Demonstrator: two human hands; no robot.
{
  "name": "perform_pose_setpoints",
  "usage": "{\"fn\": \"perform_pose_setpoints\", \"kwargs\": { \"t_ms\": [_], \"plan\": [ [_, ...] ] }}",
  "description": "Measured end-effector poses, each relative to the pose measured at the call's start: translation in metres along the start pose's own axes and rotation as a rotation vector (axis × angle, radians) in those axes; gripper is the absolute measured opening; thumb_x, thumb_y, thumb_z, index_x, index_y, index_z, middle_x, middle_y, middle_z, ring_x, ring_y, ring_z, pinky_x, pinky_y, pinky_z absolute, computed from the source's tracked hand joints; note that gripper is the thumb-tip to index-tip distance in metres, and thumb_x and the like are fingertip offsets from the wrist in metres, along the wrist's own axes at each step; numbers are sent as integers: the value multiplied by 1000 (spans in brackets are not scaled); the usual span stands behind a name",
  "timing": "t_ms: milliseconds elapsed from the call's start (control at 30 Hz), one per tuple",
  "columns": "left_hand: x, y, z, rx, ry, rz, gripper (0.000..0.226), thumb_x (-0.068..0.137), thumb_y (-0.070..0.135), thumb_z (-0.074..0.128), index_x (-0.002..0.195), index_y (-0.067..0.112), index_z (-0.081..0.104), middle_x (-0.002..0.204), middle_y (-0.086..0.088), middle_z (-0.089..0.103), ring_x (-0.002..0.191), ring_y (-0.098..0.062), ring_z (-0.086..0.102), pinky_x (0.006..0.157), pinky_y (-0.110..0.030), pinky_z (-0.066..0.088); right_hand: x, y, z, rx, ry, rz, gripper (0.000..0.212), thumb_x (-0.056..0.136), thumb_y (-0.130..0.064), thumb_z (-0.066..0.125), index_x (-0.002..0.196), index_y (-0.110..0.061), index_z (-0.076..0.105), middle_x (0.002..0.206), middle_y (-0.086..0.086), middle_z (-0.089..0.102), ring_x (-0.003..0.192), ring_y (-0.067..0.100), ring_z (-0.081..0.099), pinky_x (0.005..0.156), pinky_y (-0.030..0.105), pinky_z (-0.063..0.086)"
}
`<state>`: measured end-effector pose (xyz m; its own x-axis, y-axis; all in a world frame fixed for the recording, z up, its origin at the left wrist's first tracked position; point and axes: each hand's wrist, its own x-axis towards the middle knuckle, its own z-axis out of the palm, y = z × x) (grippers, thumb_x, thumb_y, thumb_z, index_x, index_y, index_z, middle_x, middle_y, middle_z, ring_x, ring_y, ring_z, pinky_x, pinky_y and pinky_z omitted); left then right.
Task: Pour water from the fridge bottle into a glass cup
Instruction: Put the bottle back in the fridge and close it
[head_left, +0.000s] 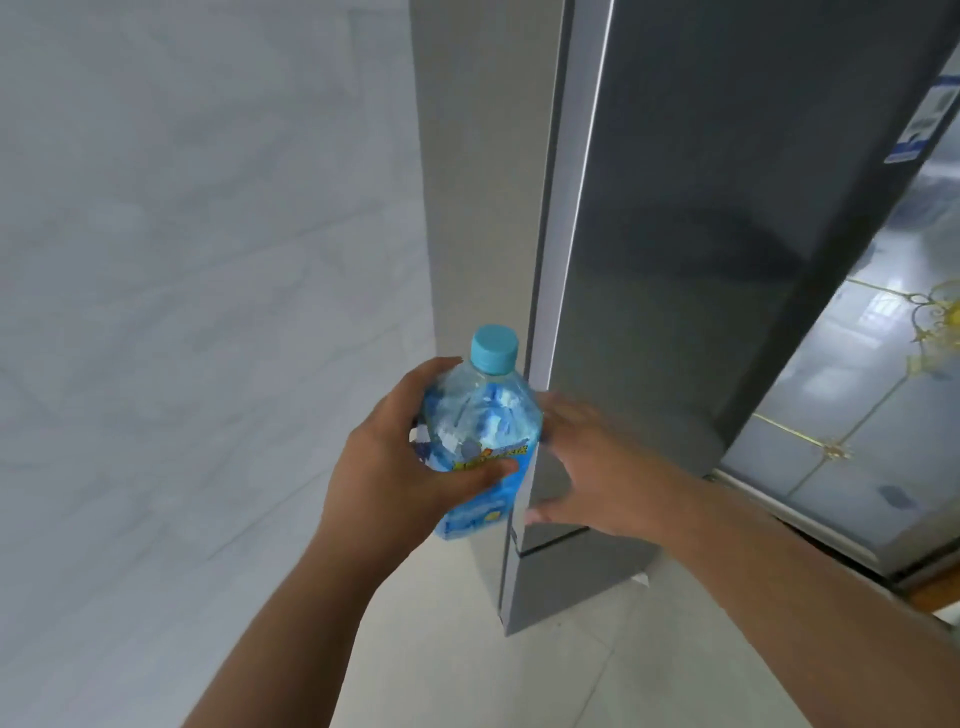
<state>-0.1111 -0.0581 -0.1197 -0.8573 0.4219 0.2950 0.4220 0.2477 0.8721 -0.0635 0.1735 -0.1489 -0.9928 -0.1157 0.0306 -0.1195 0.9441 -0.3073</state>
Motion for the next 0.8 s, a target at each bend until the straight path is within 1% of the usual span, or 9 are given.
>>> {"fn": "perform_pose_setpoints", "kwargs": {
  "t_ms": [67,167,300,367,467,600,700,767,800],
  "plan": [
    [15,-9,-8,47,40,15,85,58,52,94,132,49,54,122,22,69,110,-5,69,91,-40,62,33,3,-12,-373,23,-80,83,85,-48,73,157,-32,37,170,-8,24,160,19,13,129,44,18],
    [32,-19,-15,30,85,-16,86,59,44,99,133,50,55,120,26,68,109,-1,69,92,-39,62,79,-3,-24,-669,51,-102,51,92,-38,60,140,-20,61,152,2,53,155,26,30,130,47,8],
    [46,-27,-15,60,53,3,91,55,60,93,136,51,53,123,23,68,110,-6,69,93,-42,61,102,15,-28,-1024,-133,23,42,99,-33,50,133,-16,67,141,7,58,143,31,39,129,51,-3],
    [51,-31,-14,75,44,10,93,52,65,89,136,50,53,124,22,69,110,-6,69,92,-42,60,96,25,-22,-1093,-78,-33,44,100,-32,47,134,-9,64,136,10,56,138,36,40,129,51,2],
    [57,-37,-9,61,37,2,89,55,53,96,133,51,54,122,23,69,108,-4,69,92,-39,61,89,32,-7,-1134,-27,-61,50,101,-32,45,138,-1,59,135,13,54,137,40,38,128,52,7],
    [64,-43,-1,70,10,-5,93,50,68,89,133,55,50,122,25,68,106,-2,70,89,-36,63,96,29,-2,-1060,-30,31,47,100,-32,46,136,-6,63,134,8,54,136,36,36,128,49,4],
    [67,-48,2,96,-13,12,93,54,66,91,135,53,50,123,25,67,109,-3,68,89,-35,63,96,24,-3,-1060,-55,63,48,102,-31,43,140,-5,59,137,8,51,138,35,34,128,48,5],
    [68,-51,3,101,-31,14,91,56,60,92,137,50,50,123,24,67,111,-3,68,90,-35,63,87,22,-2,-1025,-23,71,45,100,-32,47,131,-6,66,128,8,58,133,34,42,127,48,11],
    [69,-52,4,96,-36,12,91,57,56,94,137,49,51,123,23,67,111,-3,67,91,-36,63,80,23,1,-992,24,61,41,95,-33,54,119,-6,73,118,7,63,125,33,48,125,47,17]
  ]
}}
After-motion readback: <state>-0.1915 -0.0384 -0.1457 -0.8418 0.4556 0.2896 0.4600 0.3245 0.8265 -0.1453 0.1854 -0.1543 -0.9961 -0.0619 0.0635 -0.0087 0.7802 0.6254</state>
